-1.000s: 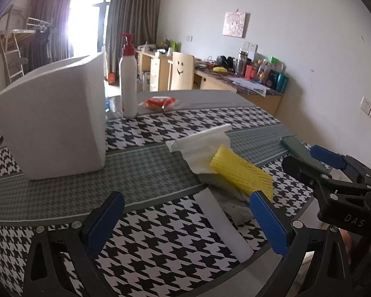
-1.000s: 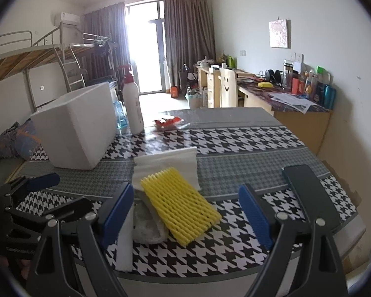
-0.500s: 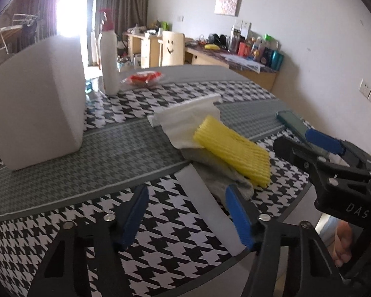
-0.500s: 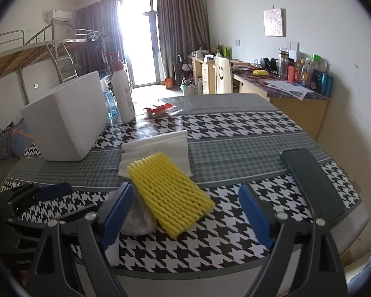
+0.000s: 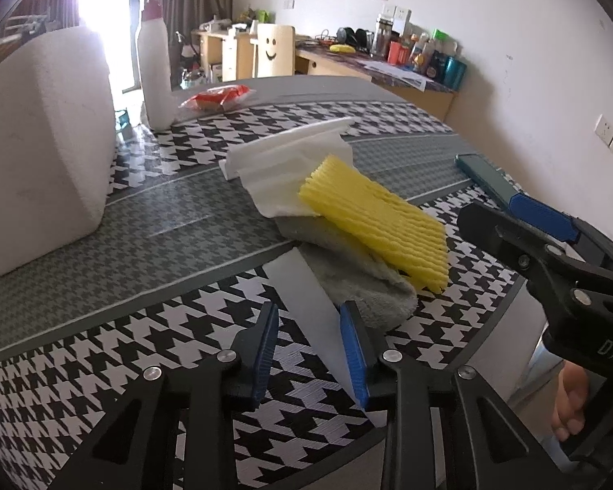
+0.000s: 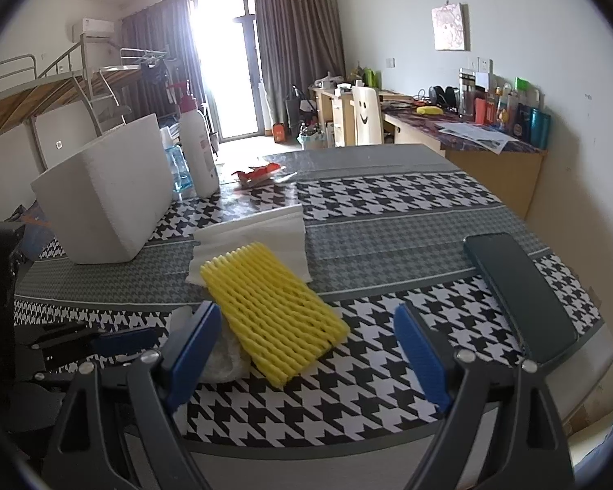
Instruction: Organize soft objects
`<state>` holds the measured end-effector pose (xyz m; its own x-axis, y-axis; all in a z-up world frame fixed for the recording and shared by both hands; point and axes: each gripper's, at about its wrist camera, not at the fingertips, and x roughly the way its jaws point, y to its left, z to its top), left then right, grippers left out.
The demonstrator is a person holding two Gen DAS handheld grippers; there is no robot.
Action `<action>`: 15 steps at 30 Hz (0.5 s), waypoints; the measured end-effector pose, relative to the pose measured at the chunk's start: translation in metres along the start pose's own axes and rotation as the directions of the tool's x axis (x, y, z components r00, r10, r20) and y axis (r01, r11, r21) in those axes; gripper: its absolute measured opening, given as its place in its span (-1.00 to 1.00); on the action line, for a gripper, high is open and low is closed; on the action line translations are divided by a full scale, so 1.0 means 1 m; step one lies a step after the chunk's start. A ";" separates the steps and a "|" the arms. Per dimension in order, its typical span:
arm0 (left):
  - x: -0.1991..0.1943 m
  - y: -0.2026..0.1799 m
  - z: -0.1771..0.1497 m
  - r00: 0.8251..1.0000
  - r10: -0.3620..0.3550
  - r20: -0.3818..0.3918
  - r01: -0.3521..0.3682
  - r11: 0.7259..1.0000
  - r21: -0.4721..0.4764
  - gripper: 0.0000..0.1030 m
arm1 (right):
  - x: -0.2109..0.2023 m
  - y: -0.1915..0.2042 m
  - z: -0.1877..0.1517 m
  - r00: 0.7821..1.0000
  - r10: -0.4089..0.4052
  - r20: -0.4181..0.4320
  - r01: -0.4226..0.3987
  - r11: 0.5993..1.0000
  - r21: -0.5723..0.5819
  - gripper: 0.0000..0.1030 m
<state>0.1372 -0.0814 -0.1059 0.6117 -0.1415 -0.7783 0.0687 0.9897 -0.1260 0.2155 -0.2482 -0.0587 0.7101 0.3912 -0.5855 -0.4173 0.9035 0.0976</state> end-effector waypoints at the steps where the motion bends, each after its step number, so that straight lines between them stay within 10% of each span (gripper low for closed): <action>1: 0.001 0.000 0.000 1.000 0.002 -0.004 -0.002 1.000 -0.001 -0.35 | 0.001 -0.001 0.000 1.000 0.001 -0.001 -0.001 1.000 0.001 0.74; 9: 0.008 -0.004 0.004 1.000 -0.022 -0.015 0.022 1.000 0.002 -0.36 | 0.003 -0.005 -0.004 1.000 0.001 -0.006 -0.001 1.000 0.016 0.74; 15: 0.005 -0.005 0.002 0.997 -0.081 -0.002 0.081 0.997 0.012 -0.82 | 0.005 -0.008 -0.005 1.000 0.003 -0.013 -0.003 1.000 0.026 0.74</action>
<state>0.1416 -0.0875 -0.1083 0.6023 -0.2211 -0.7670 0.1273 0.9752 -0.1811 0.2195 -0.2542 -0.0666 0.7011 0.3915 -0.5959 -0.4044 0.9067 0.1200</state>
